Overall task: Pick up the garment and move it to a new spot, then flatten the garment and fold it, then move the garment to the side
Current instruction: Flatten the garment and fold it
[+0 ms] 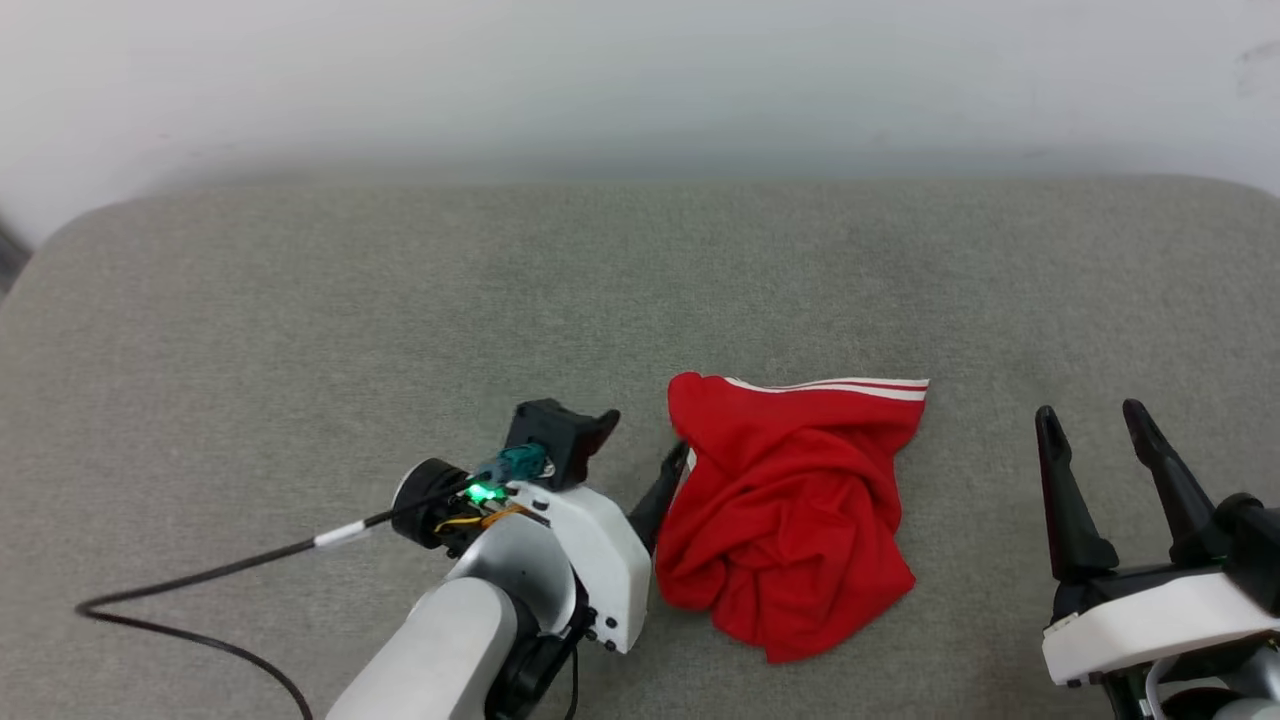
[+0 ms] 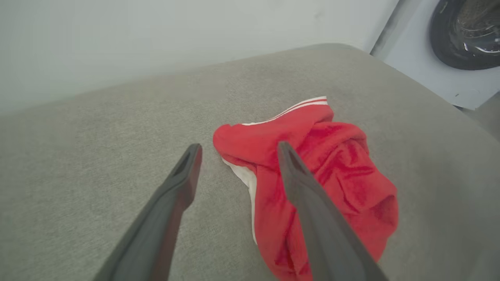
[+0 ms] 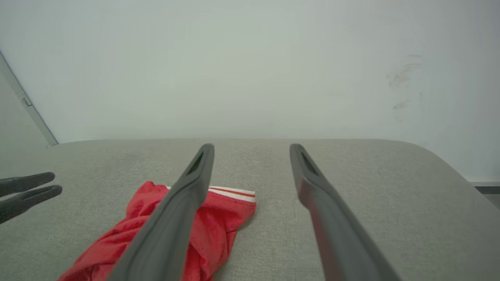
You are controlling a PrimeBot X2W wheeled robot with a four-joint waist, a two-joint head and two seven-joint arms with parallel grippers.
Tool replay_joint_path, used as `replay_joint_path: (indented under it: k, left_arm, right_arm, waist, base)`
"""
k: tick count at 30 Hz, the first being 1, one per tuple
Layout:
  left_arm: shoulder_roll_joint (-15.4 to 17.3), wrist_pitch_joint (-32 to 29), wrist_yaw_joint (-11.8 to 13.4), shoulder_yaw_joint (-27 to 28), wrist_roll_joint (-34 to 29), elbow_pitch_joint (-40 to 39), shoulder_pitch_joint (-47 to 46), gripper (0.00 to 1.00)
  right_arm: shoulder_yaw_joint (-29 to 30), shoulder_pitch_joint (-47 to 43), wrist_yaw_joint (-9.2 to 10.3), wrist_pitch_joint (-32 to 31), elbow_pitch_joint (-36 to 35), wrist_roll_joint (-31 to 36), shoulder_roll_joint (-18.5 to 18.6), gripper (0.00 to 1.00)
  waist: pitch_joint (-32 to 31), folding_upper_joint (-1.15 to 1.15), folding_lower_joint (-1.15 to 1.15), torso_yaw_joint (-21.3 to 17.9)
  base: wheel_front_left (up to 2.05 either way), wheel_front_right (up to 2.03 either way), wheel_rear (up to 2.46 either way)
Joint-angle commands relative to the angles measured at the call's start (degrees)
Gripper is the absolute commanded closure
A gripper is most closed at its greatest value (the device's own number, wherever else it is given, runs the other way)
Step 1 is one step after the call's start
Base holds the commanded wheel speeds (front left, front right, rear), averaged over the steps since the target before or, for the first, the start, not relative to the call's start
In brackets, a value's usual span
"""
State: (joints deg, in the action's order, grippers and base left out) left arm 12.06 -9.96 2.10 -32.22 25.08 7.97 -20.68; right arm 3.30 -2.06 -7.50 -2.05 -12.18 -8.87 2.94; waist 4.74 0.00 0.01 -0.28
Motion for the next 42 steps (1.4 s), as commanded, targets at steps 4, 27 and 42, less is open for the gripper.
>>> replay_joint_path:
  k: [4,27,42]
  left_arm:
    - [-0.2,-7.1,-2.2,-2.9,0.5,4.2,-3.0,0.00]
    - [3.3,-17.0,-2.9,-6.3,0.1,11.7,-9.8,1.00]
    - [12.4,-13.9,14.5,7.0,4.5,-4.2,10.9,1.00]
  right_arm:
    - [0.1,1.8,0.02,0.7,0.5,-0.7,-0.1,0.00]
    - [0.5,5.4,0.02,3.7,5.3,-2.6,-0.1,0.00]
    - [2.0,4.3,0.02,3.2,4.4,-2.3,-0.1,0.00]
  waist:
    - [3.8,0.00,-0.01,-3.0]
    - [7.4,0.00,-0.01,-4.7]
    - [6.1,0.00,-0.01,-1.8]
  base:
    - [0.00,0.00,0.00]
    - [0.00,0.00,0.00]
    - [0.00,0.00,0.00]
